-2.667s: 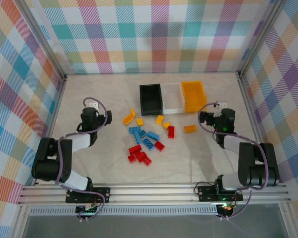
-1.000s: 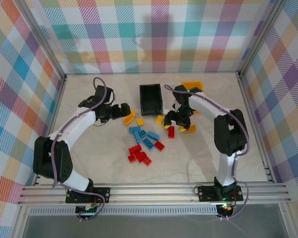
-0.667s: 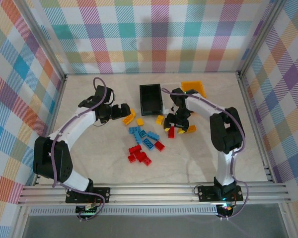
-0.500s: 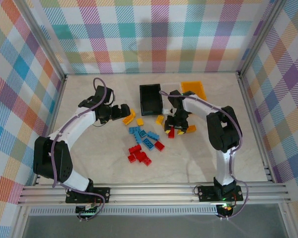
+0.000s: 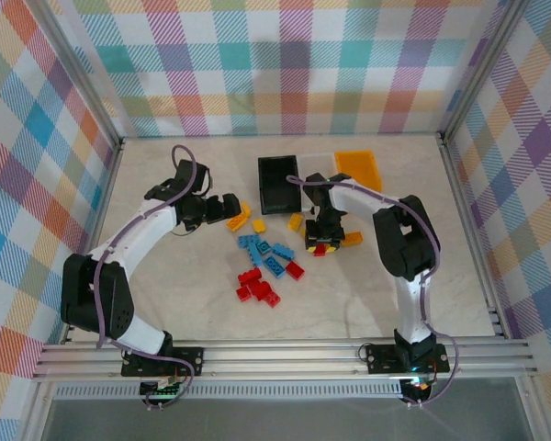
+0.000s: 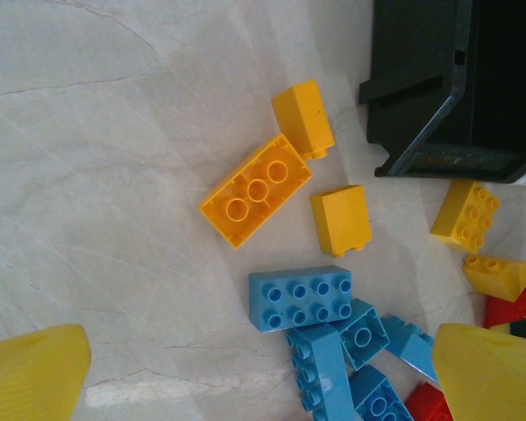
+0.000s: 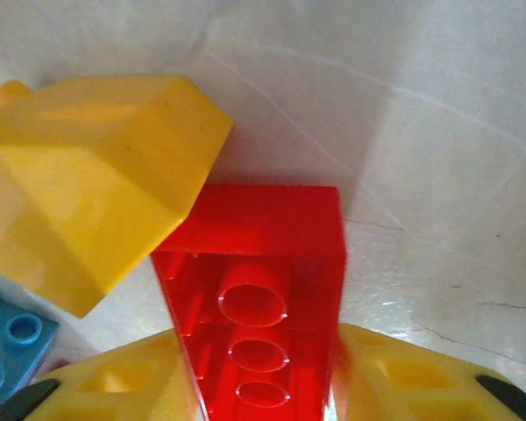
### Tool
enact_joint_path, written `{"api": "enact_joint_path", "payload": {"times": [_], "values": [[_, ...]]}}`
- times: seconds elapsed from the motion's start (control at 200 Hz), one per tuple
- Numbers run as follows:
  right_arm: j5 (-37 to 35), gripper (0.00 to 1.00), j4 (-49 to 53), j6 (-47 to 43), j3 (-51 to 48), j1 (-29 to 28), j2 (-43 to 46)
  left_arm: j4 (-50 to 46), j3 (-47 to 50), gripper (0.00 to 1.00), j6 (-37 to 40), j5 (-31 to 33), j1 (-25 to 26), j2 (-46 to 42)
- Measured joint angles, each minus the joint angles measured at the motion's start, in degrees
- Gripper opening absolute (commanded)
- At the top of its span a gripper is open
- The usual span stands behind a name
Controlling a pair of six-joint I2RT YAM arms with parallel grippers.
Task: Sort the legos into containers by color
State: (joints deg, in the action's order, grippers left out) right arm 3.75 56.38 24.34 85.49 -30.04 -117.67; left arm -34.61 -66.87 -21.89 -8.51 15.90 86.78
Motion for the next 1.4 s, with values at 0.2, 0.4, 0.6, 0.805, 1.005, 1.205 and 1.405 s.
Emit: {"api": "enact_joint_path", "payload": {"times": [0.2, 0.4, 0.6, 0.805, 1.005, 1.205, 1.405], "values": [[-0.3, 0.31, 0.0, -1.1, 0.0, 0.0, 0.3, 0.0, 0.0, 1.00, 0.0, 0.0, 0.0, 0.0], [-0.3, 0.30, 0.5, -1.3, -0.2, 0.0, 3.3, 0.0, 0.1, 1.00, 0.0, 0.0, 0.0, 0.0], [-0.1, 0.30, 3.4, -1.5, 12.2, 0.9, 4.6, 0.1, 0.3, 1.00, -0.2, -0.1, 0.0, 0.0], [-0.5, 0.29, 5.7, -2.1, 36.7, 4.2, -5.8, -0.7, 0.3, 1.00, -0.1, -0.9, 0.0, 0.2], [-1.2, 0.29, 8.9, -2.8, 51.1, 8.4, -20.4, -2.5, 0.2, 1.00, 0.2, -1.2, 0.0, 0.2], [-1.2, 0.31, 10.7, -2.8, 52.2, 10.9, -25.6, -3.0, 0.9, 1.00, -0.2, -2.0, 0.0, -0.5], [-0.7, 0.45, 10.8, -3.7, 52.5, 10.5, -25.7, -5.2, 1.6, 1.00, -0.2, -2.0, 0.0, -0.9]]}}
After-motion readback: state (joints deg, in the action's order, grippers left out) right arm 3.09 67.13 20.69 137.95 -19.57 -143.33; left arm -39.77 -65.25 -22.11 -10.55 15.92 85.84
